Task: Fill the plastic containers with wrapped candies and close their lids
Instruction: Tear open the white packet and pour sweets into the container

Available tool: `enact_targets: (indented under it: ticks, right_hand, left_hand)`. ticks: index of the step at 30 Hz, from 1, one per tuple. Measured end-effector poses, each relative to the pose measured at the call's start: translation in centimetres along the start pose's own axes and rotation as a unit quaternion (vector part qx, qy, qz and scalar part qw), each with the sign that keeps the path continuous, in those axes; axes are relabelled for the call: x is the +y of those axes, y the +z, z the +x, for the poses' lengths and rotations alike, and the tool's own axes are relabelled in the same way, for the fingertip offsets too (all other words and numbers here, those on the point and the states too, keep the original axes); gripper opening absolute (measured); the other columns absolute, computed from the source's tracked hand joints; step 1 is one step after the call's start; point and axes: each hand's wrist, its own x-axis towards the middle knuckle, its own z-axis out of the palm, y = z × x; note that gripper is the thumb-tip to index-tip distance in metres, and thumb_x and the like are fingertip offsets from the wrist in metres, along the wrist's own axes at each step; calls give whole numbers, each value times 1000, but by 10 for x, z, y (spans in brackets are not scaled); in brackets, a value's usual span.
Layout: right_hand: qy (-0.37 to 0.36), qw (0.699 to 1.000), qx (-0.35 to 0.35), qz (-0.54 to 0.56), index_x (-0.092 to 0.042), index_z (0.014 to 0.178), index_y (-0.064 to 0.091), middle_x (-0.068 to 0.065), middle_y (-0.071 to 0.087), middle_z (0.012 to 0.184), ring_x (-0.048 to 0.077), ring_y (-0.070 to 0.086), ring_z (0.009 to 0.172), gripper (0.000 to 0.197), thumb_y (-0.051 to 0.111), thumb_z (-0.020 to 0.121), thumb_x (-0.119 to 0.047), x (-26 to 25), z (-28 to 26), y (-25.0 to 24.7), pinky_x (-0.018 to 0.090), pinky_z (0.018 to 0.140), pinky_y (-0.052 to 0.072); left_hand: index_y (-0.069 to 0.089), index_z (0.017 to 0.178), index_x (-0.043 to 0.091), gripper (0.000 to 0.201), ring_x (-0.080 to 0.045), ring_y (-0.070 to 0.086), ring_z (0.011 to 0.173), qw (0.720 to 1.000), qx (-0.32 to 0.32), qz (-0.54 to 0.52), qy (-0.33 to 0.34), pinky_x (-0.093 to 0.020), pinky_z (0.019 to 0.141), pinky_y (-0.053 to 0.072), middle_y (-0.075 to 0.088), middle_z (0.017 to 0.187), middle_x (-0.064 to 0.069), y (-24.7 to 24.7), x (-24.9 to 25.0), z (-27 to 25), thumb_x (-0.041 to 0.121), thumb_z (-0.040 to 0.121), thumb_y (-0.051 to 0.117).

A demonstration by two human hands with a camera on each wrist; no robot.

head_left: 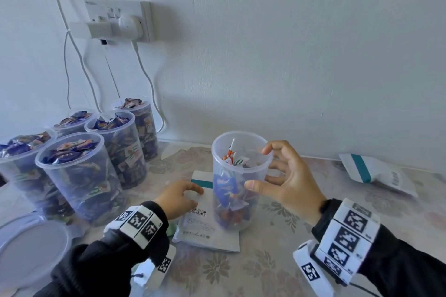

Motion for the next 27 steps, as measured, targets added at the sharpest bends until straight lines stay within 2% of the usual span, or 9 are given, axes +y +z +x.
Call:
enact_targets:
  ticks: [3, 7, 9, 12, 16, 18, 22, 24, 27]
  right_hand:
    - [7, 1000, -14, 7, -32, 90, 50, -19, 63, 101, 12, 67, 94, 55, 86, 62, -2, 6, -3, 3, 25, 73, 55]
    - [24, 999, -22, -26, -28, 97, 47, -13, 61, 106, 3, 64, 99, 53, 86, 63, -16, 6, -7, 3, 20, 75, 53]
    - [31, 997, -35, -53, -36, 105, 46, -16, 58, 115, 0, 60, 104, 54, 84, 66, -35, 6, -8, -1, 17, 82, 50]
    - [38, 995, -71, -61, -52, 120, 35, -15, 52, 130, 1, 55, 114, 54, 64, 74, -54, 7, -9, -11, 18, 93, 46]
    - [96, 976, -48, -189, -46, 117, 41, -12, 50, 126, 5, 48, 118, 30, 51, 90, -50, 24, 3, -48, 19, 92, 37]
    - [158, 915, -74, -363, -31, 117, 49, -5, 50, 128, 14, 45, 121, 25, 55, 93, -33, 48, 14, -81, 24, 94, 33]
    - [274, 735, -74, -615, -16, 123, 45, 14, 44, 126, 30, 43, 117, 34, 53, 91, -23, 77, 29, -132, 34, 90, 39]
    - [298, 679, -50, -669, -13, 124, 41, 16, 45, 124, 31, 43, 116, 36, 52, 91, -21, 78, 31, -145, 33, 85, 40]
    - [329, 631, -31, -702, -10, 122, 46, 15, 52, 123, 30, 49, 114, 34, 54, 90, -21, 80, 32, -159, 33, 85, 42]
  left_hand:
    - [57, 115, 26, 23, -18, 50, 122, 989, 83, -78, 92, -27, 101, 35, 57, 127, 0, -3, 12, -2, 22, 96, 46]
    - [48, 122, 38, 51, -8, 52, 120, 937, 101, -276, 191, -30, 101, 41, 55, 130, 9, -7, 43, -24, 61, 77, 41]
    - [43, 126, 39, 58, -8, 54, 118, 919, 65, -316, 225, -29, 97, 46, 55, 130, 9, -4, 54, -35, 59, 72, 51]
    - [43, 128, 42, 65, -8, 60, 110, 929, 64, -279, 234, -31, 93, 48, 61, 122, 12, 1, 60, -41, 53, 67, 64]
    - [45, 125, 46, 65, -10, 63, 106, 923, 84, -300, 226, -27, 88, 51, 61, 121, 9, 5, 58, -42, 53, 64, 66]
    - [46, 123, 47, 63, -8, 62, 107, 918, 91, -312, 225, -24, 84, 52, 62, 119, 13, 6, 57, -43, 52, 63, 66]
    - [46, 124, 45, 63, -4, 61, 108, 915, 94, -320, 226, -20, 82, 50, 60, 114, 28, 6, 58, -45, 51, 64, 65]
    - [46, 124, 43, 63, -2, 60, 107, 913, 95, -323, 230, -16, 79, 50, 61, 113, 28, 6, 59, -46, 51, 64, 64]
    - [46, 124, 43, 64, -1, 60, 107, 912, 92, -328, 230, -14, 78, 49, 61, 113, 28, 7, 59, -47, 51, 63, 64]
